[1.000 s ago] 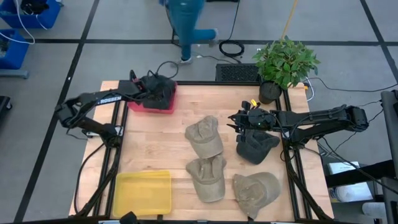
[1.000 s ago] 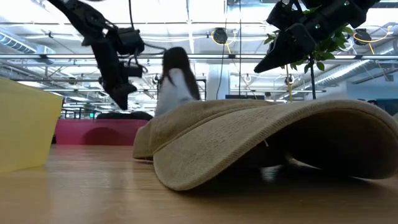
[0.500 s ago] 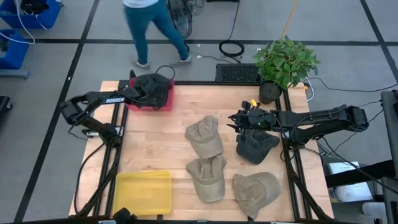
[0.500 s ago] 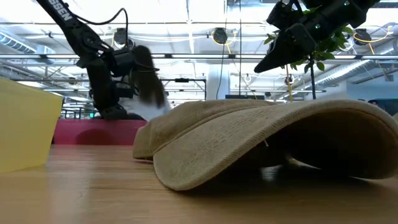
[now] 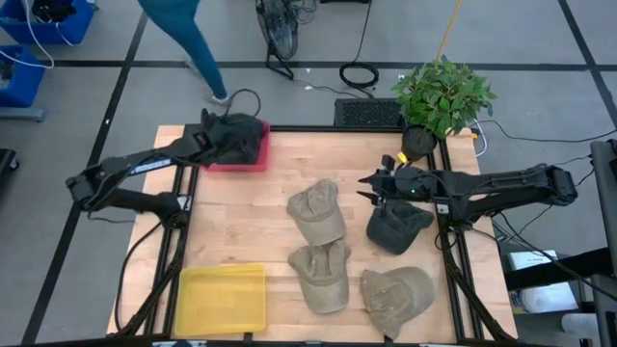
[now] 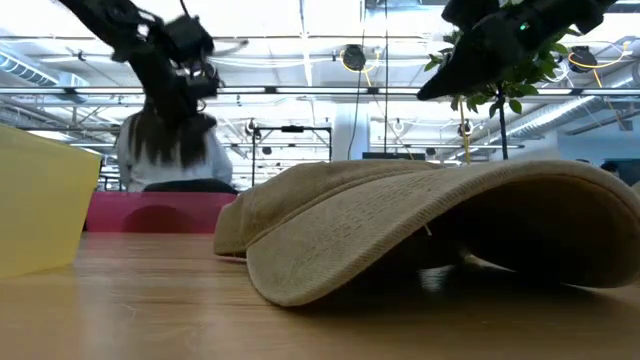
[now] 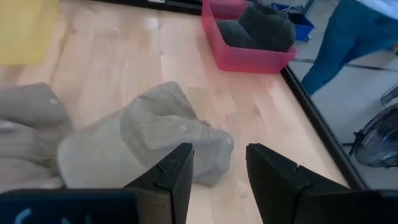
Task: Pick & Place hat
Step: Put the black cap into the red bin
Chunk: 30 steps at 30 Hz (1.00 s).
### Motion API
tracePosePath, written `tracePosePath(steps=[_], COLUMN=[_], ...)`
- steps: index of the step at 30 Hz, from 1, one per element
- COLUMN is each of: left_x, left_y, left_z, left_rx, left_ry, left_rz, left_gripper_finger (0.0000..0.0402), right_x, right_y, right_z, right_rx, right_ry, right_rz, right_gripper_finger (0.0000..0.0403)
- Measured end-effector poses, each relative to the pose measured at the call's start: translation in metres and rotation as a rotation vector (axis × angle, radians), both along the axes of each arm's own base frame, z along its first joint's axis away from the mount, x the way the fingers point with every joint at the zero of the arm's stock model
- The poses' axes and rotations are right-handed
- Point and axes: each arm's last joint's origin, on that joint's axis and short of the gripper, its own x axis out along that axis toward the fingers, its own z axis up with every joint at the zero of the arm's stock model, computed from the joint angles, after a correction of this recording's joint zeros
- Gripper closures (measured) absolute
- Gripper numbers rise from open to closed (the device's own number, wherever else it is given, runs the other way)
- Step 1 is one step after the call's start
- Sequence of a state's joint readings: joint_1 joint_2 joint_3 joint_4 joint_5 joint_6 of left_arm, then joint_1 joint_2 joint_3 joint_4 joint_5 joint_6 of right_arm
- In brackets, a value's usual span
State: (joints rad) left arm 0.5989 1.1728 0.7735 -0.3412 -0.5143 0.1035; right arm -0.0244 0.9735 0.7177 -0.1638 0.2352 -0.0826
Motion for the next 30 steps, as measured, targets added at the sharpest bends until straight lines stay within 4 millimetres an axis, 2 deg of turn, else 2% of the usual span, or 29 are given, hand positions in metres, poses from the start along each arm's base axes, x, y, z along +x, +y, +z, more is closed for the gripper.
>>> tracePosePath(steps=[7,15,19,23,27,30], left_x=[0.007,0.035,0.051,0.063,0.070,0.072], left_y=[-0.044,-0.085,-0.100,-0.115,-0.122,-0.124], left_z=[0.028,0.040,0.040,0.032,0.029,0.028], left_rx=[-0.119,-0.104,-0.102,-0.150,-0.134,-0.146], left_ry=[-0.319,-0.453,-0.550,-0.532,-0.528,-0.535], left_rz=[-0.236,-0.539,-0.680,-0.833,-0.884,-0.885], left_gripper_finger=[0.0302,0.0302,0.0302,0.0302,0.0302,0.0302], right_x=[-0.012,-0.027,-0.033,-0.040,-0.046,-0.050], right_y=[0.008,0.014,0.016,0.023,0.030,0.035], right_z=[-0.004,-0.018,-0.024,-0.030,-0.034,-0.044], right_rx=[0.106,0.245,0.341,0.391,0.411,0.429], right_ry=[0.062,0.193,0.260,0.332,0.381,0.409], right_rz=[-0.028,-0.205,-0.266,-0.301,-0.310,-0.320], right_gripper_finger=[0.0268,0.0264,0.0240,0.0208,0.0192,0.0192])
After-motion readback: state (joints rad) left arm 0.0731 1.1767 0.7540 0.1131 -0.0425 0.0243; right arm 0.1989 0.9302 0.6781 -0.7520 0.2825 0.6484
